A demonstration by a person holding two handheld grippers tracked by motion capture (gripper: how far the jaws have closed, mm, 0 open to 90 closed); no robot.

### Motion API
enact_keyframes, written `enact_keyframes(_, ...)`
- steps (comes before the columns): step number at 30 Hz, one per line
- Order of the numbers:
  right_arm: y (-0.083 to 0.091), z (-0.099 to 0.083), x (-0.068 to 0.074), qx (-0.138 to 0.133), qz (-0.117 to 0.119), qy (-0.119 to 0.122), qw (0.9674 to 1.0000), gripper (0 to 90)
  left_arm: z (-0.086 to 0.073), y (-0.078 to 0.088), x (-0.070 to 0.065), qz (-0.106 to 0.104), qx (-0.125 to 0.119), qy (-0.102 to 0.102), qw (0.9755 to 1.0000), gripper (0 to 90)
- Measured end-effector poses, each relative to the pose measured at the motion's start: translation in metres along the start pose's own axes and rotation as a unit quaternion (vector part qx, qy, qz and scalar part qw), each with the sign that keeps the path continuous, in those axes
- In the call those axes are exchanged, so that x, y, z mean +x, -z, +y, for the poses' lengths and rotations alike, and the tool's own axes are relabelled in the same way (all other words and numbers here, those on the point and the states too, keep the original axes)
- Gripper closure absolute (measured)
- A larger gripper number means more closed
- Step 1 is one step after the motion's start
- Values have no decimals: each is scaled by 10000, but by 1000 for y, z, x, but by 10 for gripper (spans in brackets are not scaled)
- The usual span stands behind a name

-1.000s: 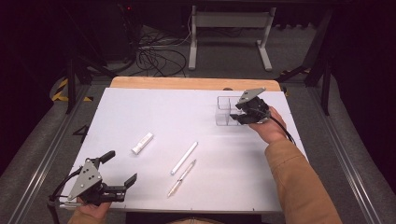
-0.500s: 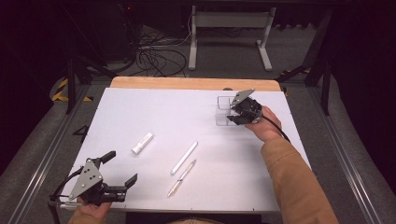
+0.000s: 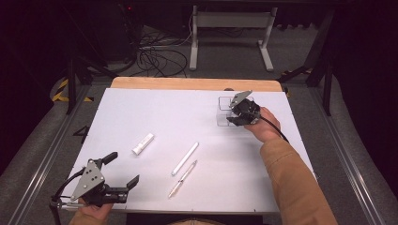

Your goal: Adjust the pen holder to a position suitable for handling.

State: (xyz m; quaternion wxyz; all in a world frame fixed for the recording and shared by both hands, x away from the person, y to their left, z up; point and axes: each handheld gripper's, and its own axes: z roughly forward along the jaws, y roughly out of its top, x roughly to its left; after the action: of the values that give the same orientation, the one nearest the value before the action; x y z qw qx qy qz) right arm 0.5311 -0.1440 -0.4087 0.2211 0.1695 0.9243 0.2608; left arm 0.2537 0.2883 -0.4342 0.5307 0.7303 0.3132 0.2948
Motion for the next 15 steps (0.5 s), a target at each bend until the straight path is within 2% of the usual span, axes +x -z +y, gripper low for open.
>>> enact_keyframes(5, 5, 1, 0, 155, 93, 8, 9998, 678, 0, 0, 0, -11, 16, 7, 10000, 16)
enact_keyframes(6, 10, 3, -1, 187, 202, 45, 9996, 755, 0, -1, 0, -13, 17, 13, 10000, 16)
enact_keyframes(7, 10, 3, -1, 187, 202, 45, 9996, 755, 0, -1, 0, -15, 16, 16, 10000, 16)
enact_keyframes(8, 15, 5, -1, 207, 320, 89, 9992, 833, 0, -1, 0, -18, 17, -1, 10000, 16)
enact_keyframes(9, 15, 5, -1, 207, 320, 89, 9992, 833, 0, -1, 0, -18, 17, -1, 10000, 16)
enact_keyframes(10, 17, 7, 1, 258, 380, 188, 9988, 870, 0, -1, 0, -19, 19, -6, 10000, 16)
enact_keyframes(11, 19, 8, 4, 261, 308, 211, 9990, 875, 0, -1, -1, -20, 17, -3, 10000, 16)
enact_keyframes(15, 31, 11, 7, 38, 569, 285, 9980, 880, 0, -1, -1, -23, 16, 1, 10000, 16)
